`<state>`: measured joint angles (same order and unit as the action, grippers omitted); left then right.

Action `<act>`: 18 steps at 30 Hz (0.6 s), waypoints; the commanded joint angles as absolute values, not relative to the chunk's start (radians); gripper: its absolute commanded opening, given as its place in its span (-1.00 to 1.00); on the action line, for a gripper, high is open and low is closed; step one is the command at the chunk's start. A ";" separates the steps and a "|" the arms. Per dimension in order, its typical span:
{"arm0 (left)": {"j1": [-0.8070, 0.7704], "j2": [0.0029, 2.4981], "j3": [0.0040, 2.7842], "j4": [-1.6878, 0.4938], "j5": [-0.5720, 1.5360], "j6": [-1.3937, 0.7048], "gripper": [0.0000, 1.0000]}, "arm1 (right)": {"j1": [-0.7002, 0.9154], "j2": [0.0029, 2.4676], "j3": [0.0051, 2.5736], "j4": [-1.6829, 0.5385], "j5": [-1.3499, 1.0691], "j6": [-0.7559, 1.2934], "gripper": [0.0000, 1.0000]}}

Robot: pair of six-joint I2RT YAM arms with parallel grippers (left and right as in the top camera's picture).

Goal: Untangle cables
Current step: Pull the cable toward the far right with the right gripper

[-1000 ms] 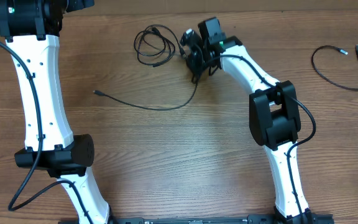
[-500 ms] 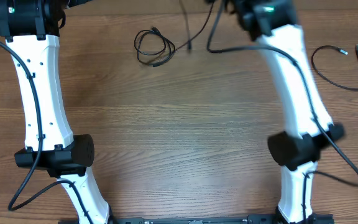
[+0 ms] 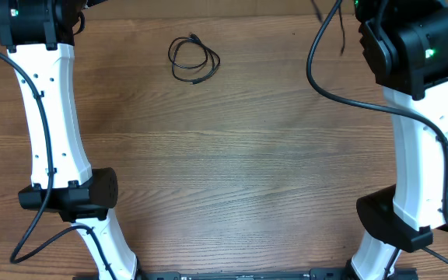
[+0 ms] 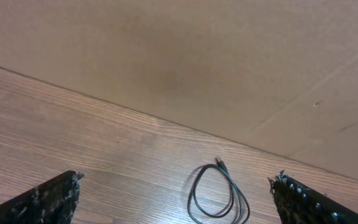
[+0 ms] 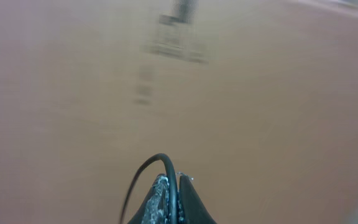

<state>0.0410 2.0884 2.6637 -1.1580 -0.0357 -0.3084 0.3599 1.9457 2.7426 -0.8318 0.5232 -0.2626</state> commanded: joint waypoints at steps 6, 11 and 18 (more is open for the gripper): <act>0.044 2.051 2.685 -1.151 0.031 -0.323 0.99 | 0.320 1.904 2.750 -0.875 1.220 -0.394 -0.93; 0.039 2.051 2.685 -1.151 0.054 -0.323 0.99 | 0.187 1.902 2.750 -0.963 1.398 -0.296 -0.93; 0.004 2.051 2.685 -1.138 0.053 -0.323 0.99 | 0.018 1.890 2.750 -1.258 1.272 -0.024 -0.92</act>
<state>0.0311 2.0884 2.6637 -1.1507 0.0349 -0.3134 0.0628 1.9343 2.7422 -1.1683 1.3174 -0.2058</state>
